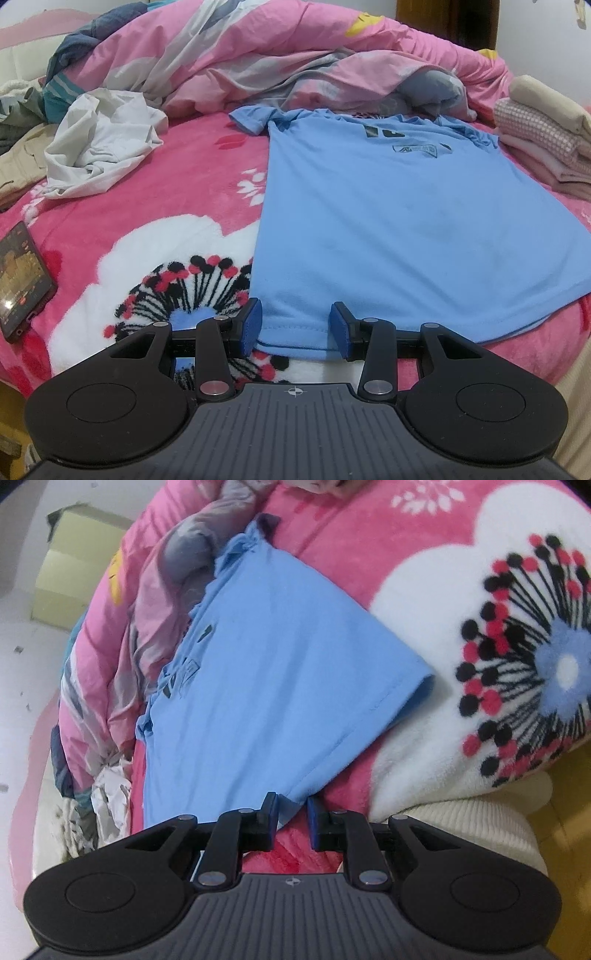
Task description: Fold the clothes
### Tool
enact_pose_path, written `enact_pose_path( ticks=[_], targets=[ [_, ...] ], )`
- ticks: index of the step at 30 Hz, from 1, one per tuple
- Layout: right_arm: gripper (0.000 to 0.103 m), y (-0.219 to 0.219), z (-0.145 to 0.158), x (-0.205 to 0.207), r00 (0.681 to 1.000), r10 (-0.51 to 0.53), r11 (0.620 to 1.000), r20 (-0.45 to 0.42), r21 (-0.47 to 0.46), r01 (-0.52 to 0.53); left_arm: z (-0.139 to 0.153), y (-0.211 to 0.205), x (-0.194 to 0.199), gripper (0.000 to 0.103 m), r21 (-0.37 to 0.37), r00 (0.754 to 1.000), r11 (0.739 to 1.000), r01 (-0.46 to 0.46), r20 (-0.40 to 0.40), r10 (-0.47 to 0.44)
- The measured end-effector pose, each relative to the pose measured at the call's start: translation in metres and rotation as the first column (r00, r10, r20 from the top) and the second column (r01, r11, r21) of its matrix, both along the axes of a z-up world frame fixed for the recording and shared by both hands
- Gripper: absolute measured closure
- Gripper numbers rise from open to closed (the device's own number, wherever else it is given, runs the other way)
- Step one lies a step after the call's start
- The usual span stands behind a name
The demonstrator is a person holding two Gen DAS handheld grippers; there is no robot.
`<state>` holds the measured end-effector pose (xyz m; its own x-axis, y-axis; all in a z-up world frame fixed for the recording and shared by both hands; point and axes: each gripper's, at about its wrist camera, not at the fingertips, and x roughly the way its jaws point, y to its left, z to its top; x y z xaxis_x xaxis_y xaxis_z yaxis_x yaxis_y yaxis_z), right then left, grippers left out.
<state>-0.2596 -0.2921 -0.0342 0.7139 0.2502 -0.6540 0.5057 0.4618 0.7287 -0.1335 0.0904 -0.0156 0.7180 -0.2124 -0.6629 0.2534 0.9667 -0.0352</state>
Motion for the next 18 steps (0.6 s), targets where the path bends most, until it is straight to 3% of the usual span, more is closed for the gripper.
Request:
enact_pose_path(
  ticks=[5, 9, 15, 18],
  targets=[
    [0.084, -0.011, -0.004, -0.007, 0.998, -0.058, 0.996, -0.015, 0.062, 0.059, 0.000, 0.001, 0.001, 0.062, -0.009, 1.000, 1.000, 0.005, -0.002, -0.005],
    [0.084, -0.010, -0.003, -0.013, 0.995, -0.093, 0.994, 0.041, 0.067, 0.090, 0.000, 0.001, 0.003, 0.062, -0.015, 1.000, 1.000, 0.012, -0.004, -0.012],
    [0.100, -0.004, 0.017, -0.014, 0.989, -0.077, 0.997, 0.129, 0.010, 0.076, 0.000, 0.002, 0.003, 0.062, -0.019, 1.000, 1.000, 0.009, -0.005, -0.009],
    [0.102, -0.004, 0.026, -0.011, 0.984, -0.066, 0.997, 0.163, -0.019, 0.070, -0.001, 0.001, 0.004, 0.062, -0.018, 1.000, 1.000, 0.007, -0.004, -0.007]
  ],
)
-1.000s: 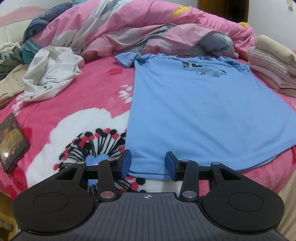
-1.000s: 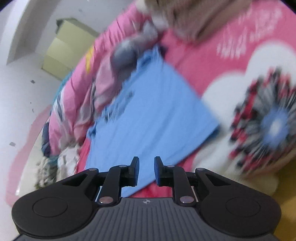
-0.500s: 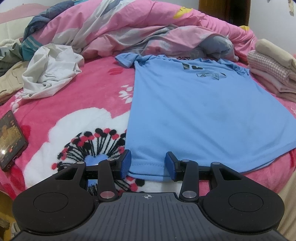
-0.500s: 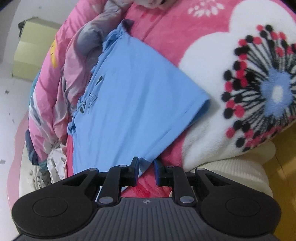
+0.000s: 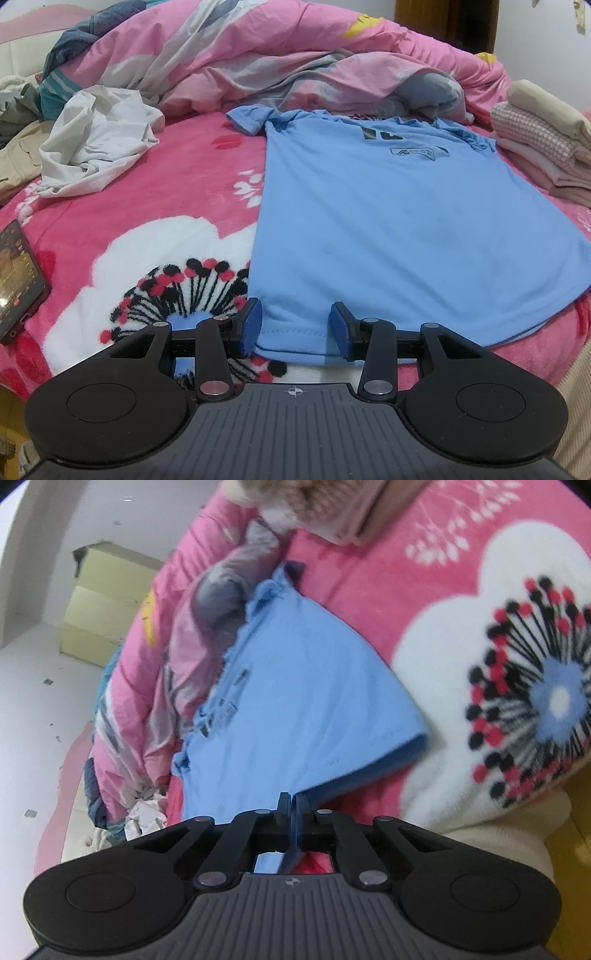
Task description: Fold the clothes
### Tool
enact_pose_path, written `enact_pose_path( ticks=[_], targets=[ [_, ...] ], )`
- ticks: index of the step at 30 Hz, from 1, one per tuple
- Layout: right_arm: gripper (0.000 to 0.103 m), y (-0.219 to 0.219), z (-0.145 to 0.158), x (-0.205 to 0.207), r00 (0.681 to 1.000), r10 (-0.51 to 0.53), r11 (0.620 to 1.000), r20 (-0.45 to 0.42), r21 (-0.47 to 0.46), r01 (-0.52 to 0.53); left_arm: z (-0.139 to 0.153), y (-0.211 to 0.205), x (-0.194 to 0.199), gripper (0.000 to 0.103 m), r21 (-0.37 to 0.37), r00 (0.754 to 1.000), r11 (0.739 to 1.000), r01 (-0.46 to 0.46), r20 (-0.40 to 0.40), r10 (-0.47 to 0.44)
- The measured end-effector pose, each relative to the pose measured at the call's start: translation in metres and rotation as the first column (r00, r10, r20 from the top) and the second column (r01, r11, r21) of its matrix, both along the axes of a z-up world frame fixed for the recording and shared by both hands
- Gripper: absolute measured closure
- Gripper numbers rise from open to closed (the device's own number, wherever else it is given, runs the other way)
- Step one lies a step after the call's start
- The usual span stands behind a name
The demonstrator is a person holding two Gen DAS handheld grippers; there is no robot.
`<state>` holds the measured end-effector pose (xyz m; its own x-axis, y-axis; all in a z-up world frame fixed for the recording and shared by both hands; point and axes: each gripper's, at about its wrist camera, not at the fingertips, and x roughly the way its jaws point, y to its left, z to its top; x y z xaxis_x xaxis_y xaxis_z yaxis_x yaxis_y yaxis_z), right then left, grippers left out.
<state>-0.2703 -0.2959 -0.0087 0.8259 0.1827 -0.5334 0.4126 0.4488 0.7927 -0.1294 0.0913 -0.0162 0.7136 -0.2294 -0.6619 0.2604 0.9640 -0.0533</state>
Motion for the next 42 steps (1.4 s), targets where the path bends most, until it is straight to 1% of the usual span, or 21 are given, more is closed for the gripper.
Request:
enact_pose_path(
  ticks=[6, 10, 12, 13, 14, 15, 17, 19, 21, 24, 29, 31, 34, 39, 41, 42],
  targets=[
    [0.102, -0.009, -0.001, 0.014, 1.000, 0.004, 1.000, 0.026, -0.003, -0.004, 0.000, -0.002, 0.002, 0.062, 0.007, 1.000, 1.000, -0.001, -0.001, 0.001],
    [0.102, -0.016, -0.006, 0.033, 1.000, 0.007, 1.000, 0.025, -0.029, -0.006, 0.000, -0.003, 0.003, 0.062, 0.015, 1.000, 1.000, -0.003, -0.001, 0.003],
    [0.102, -0.019, -0.012, 0.045, 1.000, 0.009, 0.997, -0.007, -0.071, -0.009, -0.001, -0.004, 0.003, 0.062, 0.020, 1.000, 1.000, -0.003, -0.001, 0.003],
    [0.100, -0.020, -0.016, 0.051, 0.999, 0.003, 0.995, -0.047, -0.096, -0.007, -0.001, -0.005, 0.003, 0.062, 0.022, 1.000, 1.000, -0.003, -0.001, 0.003],
    [0.100, -0.022, -0.020, 0.053, 0.997, 0.001, 0.995, -0.076, -0.098, -0.009, -0.001, -0.005, 0.003, 0.062, 0.024, 1.000, 1.000, -0.004, -0.001, 0.004],
    [0.100, -0.023, -0.022, 0.050, 0.997, 0.008, 0.997, -0.080, -0.077, -0.014, -0.001, -0.005, 0.003, 0.062, 0.025, 1.000, 1.000, -0.003, -0.001, 0.004],
    [0.097, -0.026, -0.024, 0.044, 0.996, 0.020, 0.999, -0.083, -0.042, -0.023, -0.001, -0.005, 0.003, 0.062, 0.027, 1.000, 1.000, -0.003, -0.001, 0.003],
    [0.087, -0.026, -0.015, 0.026, 0.998, 0.013, 0.998, -0.061, -0.066, -0.017, -0.001, -0.006, 0.003, 0.062, 0.029, 1.000, 1.000, -0.003, -0.001, 0.003],
    [0.082, -0.027, -0.005, 0.005, 0.999, -0.005, 0.996, -0.033, -0.091, 0.002, -0.001, -0.006, 0.004, 0.062, 0.031, 1.000, 1.000, -0.002, 0.000, 0.002],
    [0.082, -0.029, 0.002, -0.022, 0.999, -0.039, 0.994, -0.023, -0.100, 0.036, -0.001, -0.006, 0.004, 0.062, 0.030, 1.000, 1.000, -0.003, 0.001, 0.003],
    [0.081, -0.032, -0.013, -0.040, 0.995, -0.074, 0.997, -0.069, -0.041, 0.072, -0.001, -0.006, 0.003, 0.062, 0.030, 1.000, 1.000, -0.003, 0.004, 0.003],
    [0.081, -0.032, -0.023, -0.038, 0.995, -0.073, 0.997, -0.071, 0.006, 0.074, -0.001, -0.006, 0.002, 0.062, 0.030, 1.000, 1.000, -0.002, 0.004, 0.002],
    [0.081, -0.031, -0.033, -0.031, 0.996, -0.057, 0.996, -0.062, 0.072, 0.061, -0.001, -0.005, 0.002, 0.062, 0.026, 1.000, 1.000, -0.002, 0.003, 0.002],
    [0.081, -0.032, -0.043, -0.027, 0.997, -0.051, 0.985, -0.051, 0.164, 0.059, -0.001, -0.006, 0.002, 0.062, 0.028, 1.000, 1.000, -0.004, 0.005, 0.004],
    [0.079, -0.031, -0.044, -0.028, 0.998, -0.051, 0.980, -0.036, 0.193, 0.057, -0.001, -0.006, 0.002, 0.062, 0.026, 1.000, 1.000, -0.004, 0.005, 0.004],
    [0.076, -0.032, -0.046, -0.028, 0.998, -0.051, 0.975, -0.033, 0.213, 0.057, -0.001, -0.005, 0.002, 0.062, 0.025, 1.000, 1.000, -0.004, 0.004, 0.004]
  ],
)
